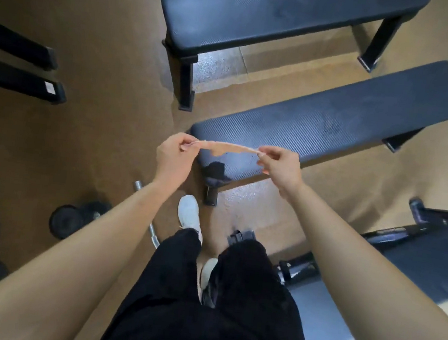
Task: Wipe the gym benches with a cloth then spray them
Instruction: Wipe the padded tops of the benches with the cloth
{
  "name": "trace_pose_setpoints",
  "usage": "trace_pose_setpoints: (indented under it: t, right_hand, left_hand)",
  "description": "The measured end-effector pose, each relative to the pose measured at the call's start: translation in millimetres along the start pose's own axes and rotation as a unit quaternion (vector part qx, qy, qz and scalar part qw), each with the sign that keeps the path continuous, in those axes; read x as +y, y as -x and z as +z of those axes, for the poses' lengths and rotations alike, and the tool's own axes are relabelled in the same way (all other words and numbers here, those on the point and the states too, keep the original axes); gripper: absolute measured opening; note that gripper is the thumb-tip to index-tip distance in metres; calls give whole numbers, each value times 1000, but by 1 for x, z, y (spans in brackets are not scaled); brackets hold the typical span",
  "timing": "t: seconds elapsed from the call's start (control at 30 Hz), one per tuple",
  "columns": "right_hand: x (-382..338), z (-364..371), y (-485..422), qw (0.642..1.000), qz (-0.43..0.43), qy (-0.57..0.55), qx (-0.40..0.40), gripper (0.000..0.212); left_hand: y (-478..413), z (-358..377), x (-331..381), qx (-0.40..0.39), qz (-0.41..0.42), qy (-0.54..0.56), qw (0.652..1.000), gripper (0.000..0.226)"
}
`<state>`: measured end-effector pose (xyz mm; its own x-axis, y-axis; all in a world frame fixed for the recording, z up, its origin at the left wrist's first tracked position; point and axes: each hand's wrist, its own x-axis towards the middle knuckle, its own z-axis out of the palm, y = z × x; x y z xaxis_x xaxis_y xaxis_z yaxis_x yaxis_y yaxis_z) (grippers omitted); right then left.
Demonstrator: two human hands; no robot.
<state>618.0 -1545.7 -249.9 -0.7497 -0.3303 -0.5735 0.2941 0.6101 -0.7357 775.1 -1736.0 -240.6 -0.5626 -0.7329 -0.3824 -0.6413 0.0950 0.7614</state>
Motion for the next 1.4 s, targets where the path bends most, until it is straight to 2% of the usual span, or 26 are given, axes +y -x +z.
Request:
trace_pose_setpoints:
  t: [0.1, 0.27, 0.33, 0.4, 0.47, 0.53, 0.6, 0.7, 0.77, 0.8, 0.9, 0.97, 1.1, 1.2, 1.4]
  right_hand:
    - [-8, 21, -47, 1000, -16, 5, 12, 17]
    - [30, 42, -106, 997, -1, 82, 16, 21]
    - [56, 42, -120, 988, 25, 151, -15, 24]
    - [82, 39, -127, 959, 68, 262, -79, 33]
    - [104, 37, -137, 934, 90, 323, -121, 44]
    - [117, 36, -143, 932, 71, 338, -112, 47]
    - [131, 33, -164, 915, 13, 385, -116, 44]
    - [147, 24, -196, 874, -69, 469, -104, 54]
    - [154, 18, -214, 846, -111, 512, -96, 64]
    - [156, 15, -222, 830, -128, 533, -97, 67]
    - [166, 8, -239, 800, -149, 568, -129, 72]
    - [174, 5, -245, 790, -152, 575, -149, 74]
    - [182, -1, -251, 785, -170, 575, -158, 74]
    - [186, -3, -252, 791, -181, 565, -151, 73]
    - [203, -1, -239, 823, -153, 544, -63, 69]
  left_hand:
    - [-37, 16, -22, -1, 0, -15, 1000, 12]
    - [-55, 66, -85, -45, -20, -32, 998, 6]
    - [-52, 91, -112, -118, -42, -78, 989, 6]
    - [-45, 115, -134, -237, -84, -127, 959, 17]
    - [-42, 134, -146, -282, -110, -162, 939, 27]
    - [-50, 144, -150, -244, -70, -187, 949, 35]
    - [-68, 162, -154, -197, 4, -214, 957, 42]
    - [-91, 194, -156, -212, 76, -317, 921, 55]
    - [-95, 221, -163, -251, 75, -390, 883, 66]
    - [-94, 235, -167, -257, 66, -405, 875, 71]
    - [-86, 264, -180, -212, 35, -424, 880, 79]
    - [-84, 270, -191, -166, 68, -436, 882, 74]
    - [-106, 256, -208, -167, 119, -460, 864, 79]
    - [-127, 249, -209, -154, 126, -487, 851, 80]
    - [-199, 234, -183, -114, 143, -471, 863, 76]
